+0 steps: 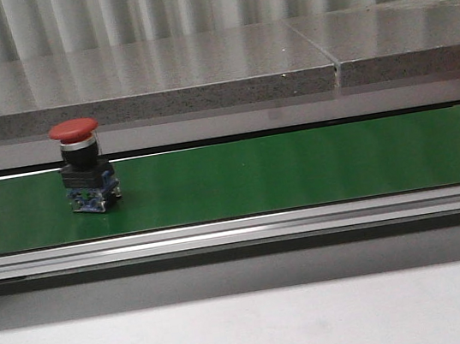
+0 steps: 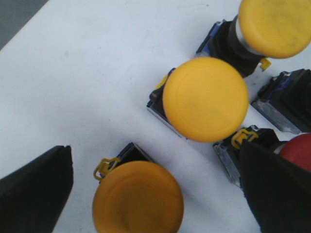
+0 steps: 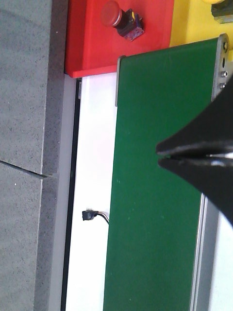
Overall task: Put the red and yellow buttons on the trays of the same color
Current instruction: 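Move the left gripper to a yellow push button and grasp it, then carry the yellow button onto the green belt and open the left gripper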
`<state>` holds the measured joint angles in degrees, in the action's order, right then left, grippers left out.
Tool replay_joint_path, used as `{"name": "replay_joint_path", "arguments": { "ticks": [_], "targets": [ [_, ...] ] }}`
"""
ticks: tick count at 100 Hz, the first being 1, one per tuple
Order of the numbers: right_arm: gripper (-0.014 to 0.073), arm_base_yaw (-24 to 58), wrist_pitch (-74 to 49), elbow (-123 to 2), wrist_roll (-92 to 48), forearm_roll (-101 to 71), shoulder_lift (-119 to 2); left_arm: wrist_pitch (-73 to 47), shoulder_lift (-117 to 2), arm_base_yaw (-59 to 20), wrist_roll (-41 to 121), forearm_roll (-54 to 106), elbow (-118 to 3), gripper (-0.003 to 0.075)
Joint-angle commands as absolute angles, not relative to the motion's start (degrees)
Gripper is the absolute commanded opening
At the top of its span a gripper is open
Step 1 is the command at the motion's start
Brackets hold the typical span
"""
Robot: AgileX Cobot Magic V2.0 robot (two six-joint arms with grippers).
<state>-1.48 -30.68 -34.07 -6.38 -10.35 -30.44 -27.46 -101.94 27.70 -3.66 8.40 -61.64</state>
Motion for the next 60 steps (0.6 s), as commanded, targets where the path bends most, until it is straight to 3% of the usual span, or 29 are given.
{"name": "replay_joint_path", "arguments": {
  "ticks": [1, 38, 60],
  "targets": [
    [-0.0068, -1.5, -26.9, -35.5, -6.8, -10.6, -30.4, -26.2, -99.7, 27.8, -4.0, 9.2, -63.3, 0.0575],
    [-0.0068, -1.5, -26.9, -35.5, -6.8, -10.6, -30.4, -27.2, -99.6, 27.8, -4.0, 9.2, -63.3, 0.0149],
    [-0.0068, -1.5, -26.9, -35.5, -6.8, -10.6, -30.4, -29.2, -98.5, 27.8, -4.0, 9.4, -63.3, 0.0046]
  ]
}}
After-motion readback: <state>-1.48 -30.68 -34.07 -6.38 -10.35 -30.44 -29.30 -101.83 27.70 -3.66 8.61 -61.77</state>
